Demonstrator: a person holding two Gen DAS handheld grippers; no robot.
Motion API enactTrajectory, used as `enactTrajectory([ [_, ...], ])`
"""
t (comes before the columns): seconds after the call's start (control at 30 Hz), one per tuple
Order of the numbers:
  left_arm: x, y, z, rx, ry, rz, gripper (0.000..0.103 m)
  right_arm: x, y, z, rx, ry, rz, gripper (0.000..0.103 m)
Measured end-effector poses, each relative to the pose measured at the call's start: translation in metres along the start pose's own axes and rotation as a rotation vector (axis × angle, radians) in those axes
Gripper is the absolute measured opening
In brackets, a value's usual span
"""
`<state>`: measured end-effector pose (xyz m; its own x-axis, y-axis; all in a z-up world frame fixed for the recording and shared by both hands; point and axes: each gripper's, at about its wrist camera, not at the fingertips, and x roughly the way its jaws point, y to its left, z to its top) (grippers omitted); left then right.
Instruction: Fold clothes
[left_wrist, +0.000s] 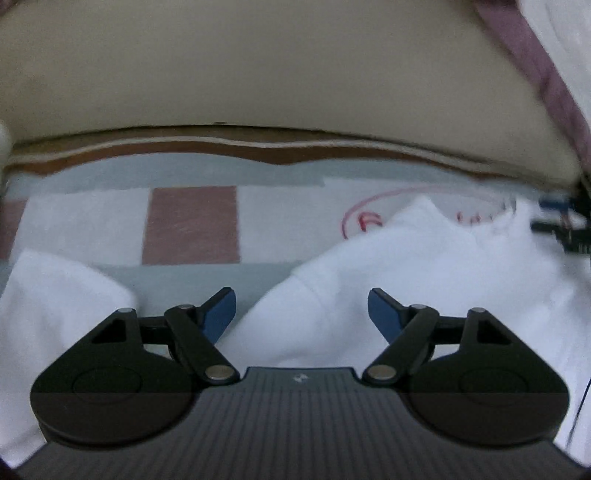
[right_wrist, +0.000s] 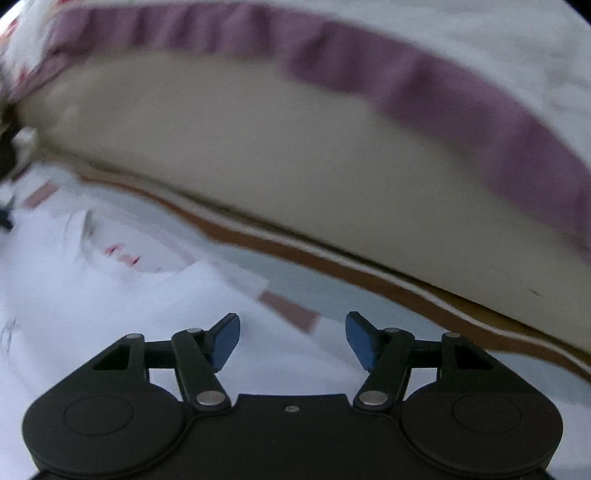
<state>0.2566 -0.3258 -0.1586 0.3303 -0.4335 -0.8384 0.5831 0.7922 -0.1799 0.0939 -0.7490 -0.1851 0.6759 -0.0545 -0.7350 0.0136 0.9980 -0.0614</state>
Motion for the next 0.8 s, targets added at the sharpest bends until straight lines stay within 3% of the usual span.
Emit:
enactTrajectory([
  [0.17,0.010,-0.020,-0.006,0.151,0.002,0.095,0.090,0.006,0.008,-0.007,-0.047,-0.032,0.028,0.067],
  [0.3,0.009,-0.028,-0.008,0.138,0.000,0.089,0.089,0.011,-0.003,-0.011,0.047,-0.043,0.076,0.069],
  [0.33,0.009,-0.032,-0.008,0.148,0.012,0.088,0.084,0.011,-0.004,-0.014,0.076,-0.058,0.085,0.071],
  [0.4,0.001,-0.044,-0.006,0.148,0.026,0.081,0.049,0.010,0.000,-0.022,0.083,-0.084,0.084,0.071],
  [0.43,-0.002,-0.050,-0.004,0.147,0.032,0.079,0.038,0.010,0.004,-0.022,0.075,-0.090,0.087,0.067],
  [0.47,-0.004,-0.055,-0.004,0.141,0.041,0.086,0.009,0.009,0.007,-0.021,0.067,-0.095,0.090,0.061],
  [0.53,-0.007,-0.064,-0.003,0.122,0.052,0.123,0.007,0.006,0.013,-0.018,0.054,-0.111,0.077,0.017],
  [0.63,-0.010,-0.076,0.003,0.144,0.024,0.206,0.007,-0.006,0.019,-0.008,0.042,-0.149,0.017,0.009],
  [0.7,-0.024,-0.082,0.008,0.179,-0.070,0.259,0.007,-0.013,0.023,-0.001,0.035,-0.174,-0.023,0.008],
  [0.8,-0.040,-0.082,0.027,0.140,-0.166,0.298,0.007,-0.025,0.029,0.010,0.023,-0.211,-0.083,0.008],
])
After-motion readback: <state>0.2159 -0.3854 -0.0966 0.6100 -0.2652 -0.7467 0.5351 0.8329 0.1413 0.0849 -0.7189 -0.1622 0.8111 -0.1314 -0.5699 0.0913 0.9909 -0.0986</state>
